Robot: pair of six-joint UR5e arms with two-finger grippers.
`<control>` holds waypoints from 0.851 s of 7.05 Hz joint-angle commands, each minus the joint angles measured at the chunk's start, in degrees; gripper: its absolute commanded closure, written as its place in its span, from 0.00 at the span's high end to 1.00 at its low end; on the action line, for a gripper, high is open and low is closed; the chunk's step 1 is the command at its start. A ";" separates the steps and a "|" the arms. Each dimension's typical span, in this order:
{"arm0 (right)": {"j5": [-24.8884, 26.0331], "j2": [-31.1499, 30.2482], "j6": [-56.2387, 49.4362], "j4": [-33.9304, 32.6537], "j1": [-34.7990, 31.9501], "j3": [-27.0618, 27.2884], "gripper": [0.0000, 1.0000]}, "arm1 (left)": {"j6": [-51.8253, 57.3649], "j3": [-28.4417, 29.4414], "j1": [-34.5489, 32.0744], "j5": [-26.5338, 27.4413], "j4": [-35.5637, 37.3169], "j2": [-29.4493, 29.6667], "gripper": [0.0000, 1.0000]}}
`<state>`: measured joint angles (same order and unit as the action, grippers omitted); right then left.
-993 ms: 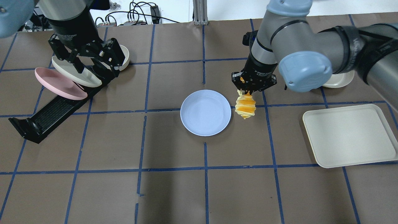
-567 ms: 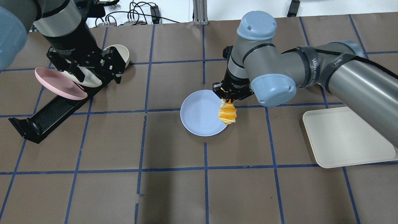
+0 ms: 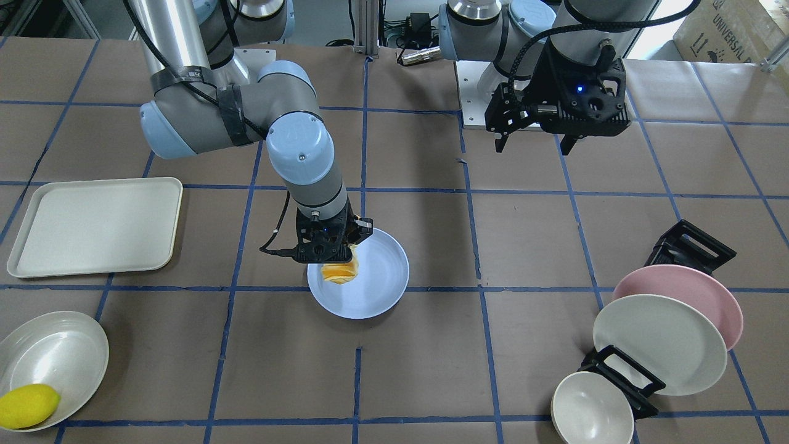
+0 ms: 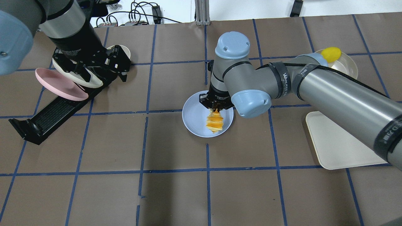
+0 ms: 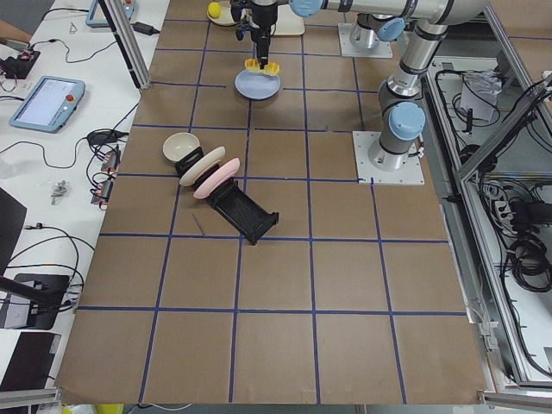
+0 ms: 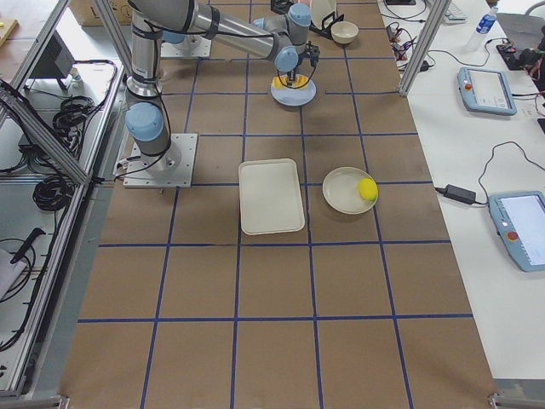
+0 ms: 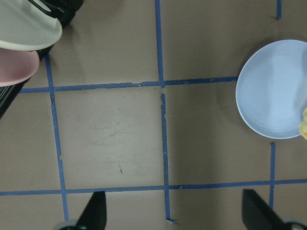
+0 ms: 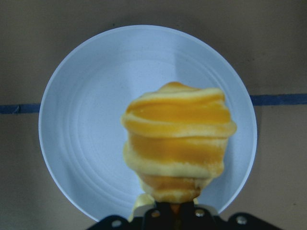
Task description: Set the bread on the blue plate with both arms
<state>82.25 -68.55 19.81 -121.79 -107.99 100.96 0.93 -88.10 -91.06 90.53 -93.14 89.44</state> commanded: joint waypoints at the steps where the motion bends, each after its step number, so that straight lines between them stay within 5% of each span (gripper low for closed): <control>1: 0.02 1.40 0.40 -0.82 -0.55 0.03 0.02 | -0.49 -0.14 0.00 -0.26 0.07 0.12 1.00; 5: 0.02 1.49 0.41 -1.00 -0.64 0.12 0.06 | -1.02 -0.14 0.00 -0.26 0.33 0.03 1.00; 6: 0.11 1.58 0.41 -0.82 -0.64 0.21 0.54 | -1.02 -0.14 0.00 -0.26 0.33 0.04 1.00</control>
<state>82.29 -67.04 20.21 -122.80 -108.61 101.10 0.06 -88.22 -91.06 90.27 -92.88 89.38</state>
